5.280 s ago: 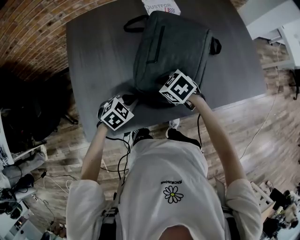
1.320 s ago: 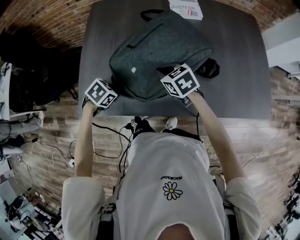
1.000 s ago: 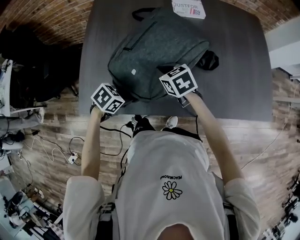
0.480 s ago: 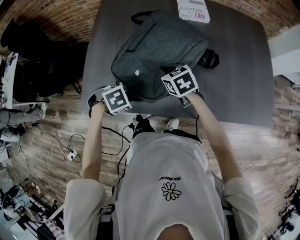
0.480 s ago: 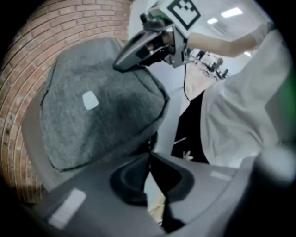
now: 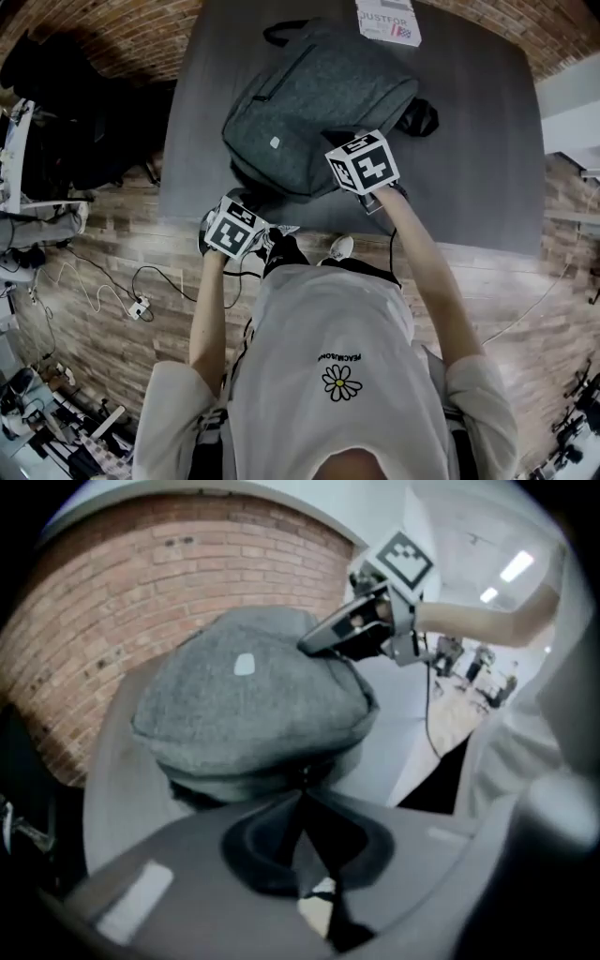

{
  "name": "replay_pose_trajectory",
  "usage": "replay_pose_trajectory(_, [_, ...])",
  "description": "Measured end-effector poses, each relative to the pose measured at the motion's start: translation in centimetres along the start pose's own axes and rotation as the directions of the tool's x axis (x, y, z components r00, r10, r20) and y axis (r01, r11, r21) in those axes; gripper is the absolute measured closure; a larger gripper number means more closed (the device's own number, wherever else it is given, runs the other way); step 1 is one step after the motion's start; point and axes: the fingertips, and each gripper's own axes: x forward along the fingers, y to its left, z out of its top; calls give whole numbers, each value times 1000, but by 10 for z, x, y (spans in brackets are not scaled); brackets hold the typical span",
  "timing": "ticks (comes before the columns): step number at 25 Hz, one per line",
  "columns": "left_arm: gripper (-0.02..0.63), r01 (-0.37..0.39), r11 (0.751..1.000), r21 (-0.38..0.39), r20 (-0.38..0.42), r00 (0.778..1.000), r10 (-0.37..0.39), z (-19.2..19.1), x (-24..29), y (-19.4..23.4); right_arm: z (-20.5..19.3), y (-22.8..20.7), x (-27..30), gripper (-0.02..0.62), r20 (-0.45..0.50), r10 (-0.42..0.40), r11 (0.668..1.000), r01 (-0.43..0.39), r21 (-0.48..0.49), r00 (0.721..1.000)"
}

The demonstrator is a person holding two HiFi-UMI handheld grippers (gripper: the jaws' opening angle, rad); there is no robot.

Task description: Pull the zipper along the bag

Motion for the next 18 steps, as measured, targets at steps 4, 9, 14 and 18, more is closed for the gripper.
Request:
replay_pose_trajectory(4, [595, -175, 984, -33, 141, 974, 178, 2, 2, 4, 1, 0, -1, 595, 6, 5, 1000, -5, 2, 1000])
replay_pose_trajectory(9, [592, -238, 969, -60, 172, 954, 245, 7, 12, 9, 1, -1, -1, 595, 13, 3, 1000, -3, 1, 1000])
replay_pose_trajectory(14, [598, -224, 970, -95, 164, 958, 237, 6, 13, 9, 1, 0, -1, 595, 21, -5, 1000, 5, -4, 1000])
replay_pose_trajectory(18, [601, -84, 980, -182, 198, 973, 120, 1, 5, -4, 0, 2, -1, 595, 35, -25, 1000, 25, 2, 999])
